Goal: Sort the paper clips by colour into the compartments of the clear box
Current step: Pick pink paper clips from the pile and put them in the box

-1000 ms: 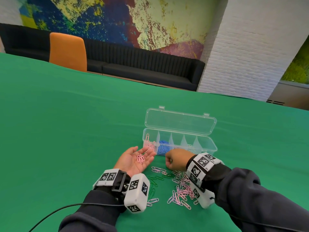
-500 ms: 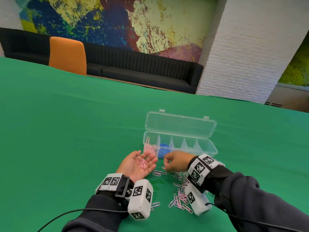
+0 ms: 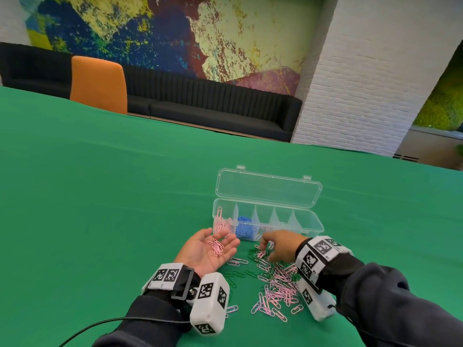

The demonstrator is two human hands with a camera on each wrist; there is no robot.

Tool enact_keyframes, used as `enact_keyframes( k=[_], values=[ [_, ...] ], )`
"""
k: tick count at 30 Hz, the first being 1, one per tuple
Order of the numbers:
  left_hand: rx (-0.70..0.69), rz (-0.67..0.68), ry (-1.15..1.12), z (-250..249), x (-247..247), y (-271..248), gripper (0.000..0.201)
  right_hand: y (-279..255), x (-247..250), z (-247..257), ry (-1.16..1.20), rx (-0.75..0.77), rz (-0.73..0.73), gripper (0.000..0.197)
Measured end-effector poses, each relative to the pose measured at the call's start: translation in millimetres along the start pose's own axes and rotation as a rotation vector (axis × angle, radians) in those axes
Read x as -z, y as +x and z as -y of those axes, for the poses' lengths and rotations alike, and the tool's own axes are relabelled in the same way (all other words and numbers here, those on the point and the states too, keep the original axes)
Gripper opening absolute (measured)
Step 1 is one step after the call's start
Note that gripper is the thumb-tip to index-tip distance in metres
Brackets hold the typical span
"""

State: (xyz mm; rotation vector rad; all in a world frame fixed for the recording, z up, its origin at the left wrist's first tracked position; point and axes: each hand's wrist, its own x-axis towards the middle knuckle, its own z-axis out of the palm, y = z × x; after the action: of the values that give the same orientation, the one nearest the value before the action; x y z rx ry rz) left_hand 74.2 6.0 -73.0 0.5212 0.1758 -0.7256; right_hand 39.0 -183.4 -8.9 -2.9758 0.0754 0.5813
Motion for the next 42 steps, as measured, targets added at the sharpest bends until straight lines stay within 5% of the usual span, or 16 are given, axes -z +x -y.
enact_keyframes(
  k=[2, 4, 9, 15, 23, 26, 31, 42],
  values=[
    [-0.003, -0.001, 0.008, -0.1, 0.6, 0.6, 0.042, 0.5, -2.1, -4.4, -0.072, -0.007, 0.052, 0.008],
    [-0.010, -0.005, 0.011, -0.5, 0.9, 1.1, 0.042, 2.8, -1.3, -8.3, -0.106, -0.023, 0.067, 0.020],
    [-0.019, -0.006, 0.032, 1.4, 0.3, 1.3, 0.041, 5.2, 6.5, -9.1, -0.038, -0.022, -0.062, 0.011],
    [-0.019, -0.007, 0.042, 0.9, 0.6, 1.9, 0.041, 16.6, -6.1, 5.5, -0.101, 0.018, -0.072, 0.032],
    [-0.017, -0.015, 0.057, 1.6, -1.5, 2.1, 0.040, 29.3, -9.4, 13.2, -0.242, -0.036, 0.002, 0.007],
    [-0.015, -0.014, 0.063, 4.4, -2.5, 2.0, 0.040, 27.8, -5.7, 7.3, -0.173, -0.068, 0.043, 0.022],
    [0.013, -0.023, 0.097, 18.2, -7.6, 0.8, 0.036, 13.4, 3.7, -8.1, 0.104, -0.046, -0.027, 0.009],
    [0.047, -0.029, 0.121, 26.2, -11.3, 1.1, 0.037, 0.4, 14.9, -8.3, 0.586, 0.095, -0.075, 0.015]
  ],
)
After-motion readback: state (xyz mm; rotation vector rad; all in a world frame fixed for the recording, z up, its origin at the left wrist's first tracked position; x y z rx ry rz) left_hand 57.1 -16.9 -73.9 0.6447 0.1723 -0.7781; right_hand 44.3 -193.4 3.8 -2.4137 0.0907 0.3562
